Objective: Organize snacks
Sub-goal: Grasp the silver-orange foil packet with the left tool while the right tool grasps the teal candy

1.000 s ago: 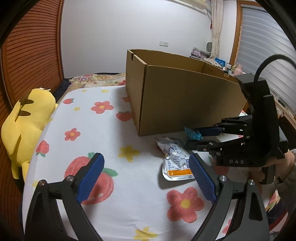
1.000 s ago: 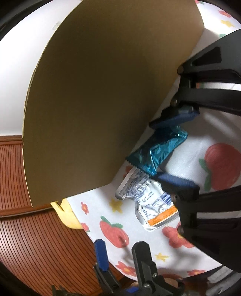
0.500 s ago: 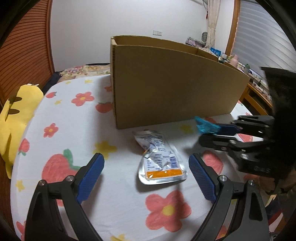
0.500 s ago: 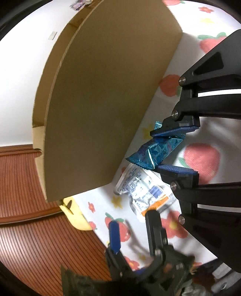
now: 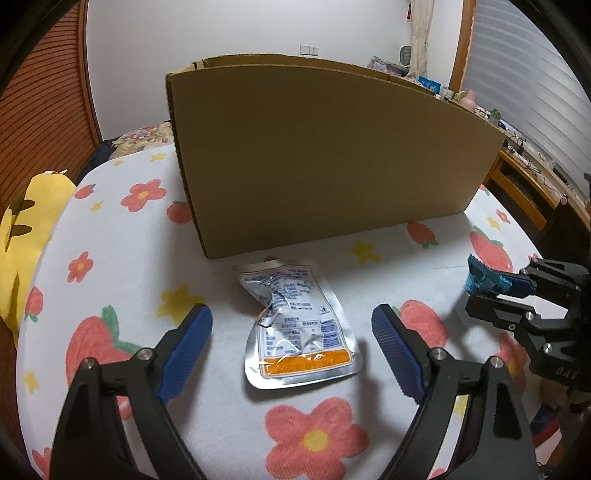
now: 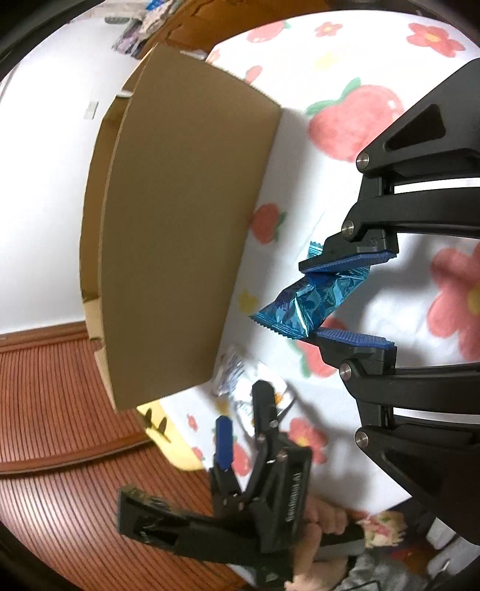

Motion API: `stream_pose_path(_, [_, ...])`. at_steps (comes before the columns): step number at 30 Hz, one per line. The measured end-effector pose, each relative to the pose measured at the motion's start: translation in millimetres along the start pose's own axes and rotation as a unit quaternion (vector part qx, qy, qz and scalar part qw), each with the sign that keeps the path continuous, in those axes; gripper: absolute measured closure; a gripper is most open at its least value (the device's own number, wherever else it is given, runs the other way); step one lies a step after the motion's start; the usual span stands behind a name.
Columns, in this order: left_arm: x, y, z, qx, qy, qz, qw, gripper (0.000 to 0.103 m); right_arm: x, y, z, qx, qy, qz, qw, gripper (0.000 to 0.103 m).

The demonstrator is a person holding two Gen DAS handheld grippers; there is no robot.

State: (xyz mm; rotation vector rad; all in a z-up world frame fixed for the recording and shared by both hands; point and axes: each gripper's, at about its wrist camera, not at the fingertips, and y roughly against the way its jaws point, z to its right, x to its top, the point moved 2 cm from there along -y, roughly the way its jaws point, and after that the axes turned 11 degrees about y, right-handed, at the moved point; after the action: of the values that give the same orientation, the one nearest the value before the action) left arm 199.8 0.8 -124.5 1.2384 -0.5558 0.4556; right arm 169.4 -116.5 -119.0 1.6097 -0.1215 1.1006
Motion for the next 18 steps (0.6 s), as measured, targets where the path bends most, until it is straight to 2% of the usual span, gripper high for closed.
stream_pose_path(2, [0.8,-1.8,1.1,0.002,0.000,-0.002,1.0000,0.020,-0.6,-0.7,0.5,-0.010,0.001,-0.006,1.000,0.075])
stream_pose_path(5, [1.1,-5.1,2.5,0.007,0.000,-0.004,1.0000,0.030,-3.3,1.4,3.0,-0.012,-0.004,-0.004,1.000,0.075])
stream_pose_path(7, [0.4,-7.1,2.3,0.006,0.003,-0.010,0.9999,0.045,-3.9,4.3,4.0,-0.014,-0.005,0.001,1.000,0.075])
stream_pose_path(8, [0.1,-7.3,1.8,0.005,0.006,-0.010,0.9999,0.047,-3.9,4.0,3.5,-0.016,-0.005,0.001,1.000,0.075])
stream_pose_path(12, [-0.9,-7.1,0.6,0.006,0.008,-0.007,0.9999,0.055,-5.9,3.7,4.1,-0.014,-0.005,0.002,1.000,0.075])
stream_pose_path(18, [-1.7,-7.6,2.0,0.008,0.003,-0.009,0.9999,0.052,-5.8,0.1,7.5,-0.013,-0.012,0.002,1.000,0.075])
